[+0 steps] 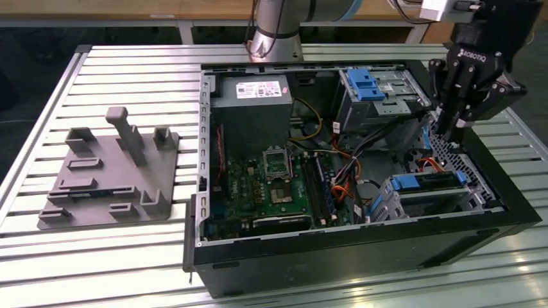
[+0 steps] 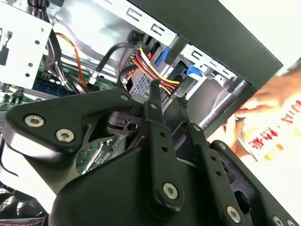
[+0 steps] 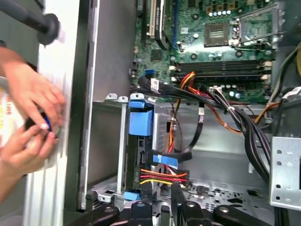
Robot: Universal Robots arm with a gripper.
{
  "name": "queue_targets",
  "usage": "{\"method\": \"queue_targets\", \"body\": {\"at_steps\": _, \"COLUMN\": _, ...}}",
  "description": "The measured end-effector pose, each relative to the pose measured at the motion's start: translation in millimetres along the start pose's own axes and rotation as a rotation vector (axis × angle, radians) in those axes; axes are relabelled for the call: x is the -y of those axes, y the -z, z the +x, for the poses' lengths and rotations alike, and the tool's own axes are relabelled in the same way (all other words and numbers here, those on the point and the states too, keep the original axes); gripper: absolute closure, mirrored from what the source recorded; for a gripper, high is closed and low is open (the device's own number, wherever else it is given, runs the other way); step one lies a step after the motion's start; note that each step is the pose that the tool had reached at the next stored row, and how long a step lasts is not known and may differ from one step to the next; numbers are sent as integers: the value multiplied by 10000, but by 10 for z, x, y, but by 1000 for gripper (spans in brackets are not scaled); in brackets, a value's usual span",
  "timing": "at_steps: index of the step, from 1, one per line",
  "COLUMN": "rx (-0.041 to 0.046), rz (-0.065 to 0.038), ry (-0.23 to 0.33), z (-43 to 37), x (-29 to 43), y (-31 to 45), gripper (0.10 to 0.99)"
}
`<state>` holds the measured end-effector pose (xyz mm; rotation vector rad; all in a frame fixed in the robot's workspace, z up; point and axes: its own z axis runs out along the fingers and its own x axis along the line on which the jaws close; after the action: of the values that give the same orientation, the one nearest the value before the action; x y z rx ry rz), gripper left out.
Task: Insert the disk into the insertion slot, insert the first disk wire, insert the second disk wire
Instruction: 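Insert the second disk wire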
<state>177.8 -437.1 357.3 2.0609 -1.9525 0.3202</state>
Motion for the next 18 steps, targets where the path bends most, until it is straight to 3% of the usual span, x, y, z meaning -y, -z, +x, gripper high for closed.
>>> {"method": "queue_targets", "body": {"at_steps": 2, "rx": -196, "rz": -13, "ry": -4, "z": -39, "x": -40, "y": -4, "gripper": 788}}
{"method": "queue_targets", "body": {"at_steps": 5, "rx": -318, "rz": -18, "ry": -8, "z": -87, "x": -142, "y": -28, "gripper": 788}}
{"method": "queue_targets", "body": {"at_steps": 7, "rx": -445, "rz": -24, "ry": -7, "z": -96, "x": -198, "y": -39, "gripper": 788}}
{"method": "queue_targets", "body": {"at_steps": 11, "rx": -846, "rz": -31, "ry": 24, "z": -106, "x": -281, "y": -55, "gripper": 788}}
{"method": "queue_targets", "body": {"at_steps": 13, "rx": -908, "rz": -26, "ry": 37, "z": -115, "x": -288, "y": -76, "gripper": 788}}
{"method": "queue_targets", "body": {"at_steps": 18, "rx": -919, "rz": 22, "ry": 106, "z": -135, "x": -301, "y": -134, "gripper": 788}}
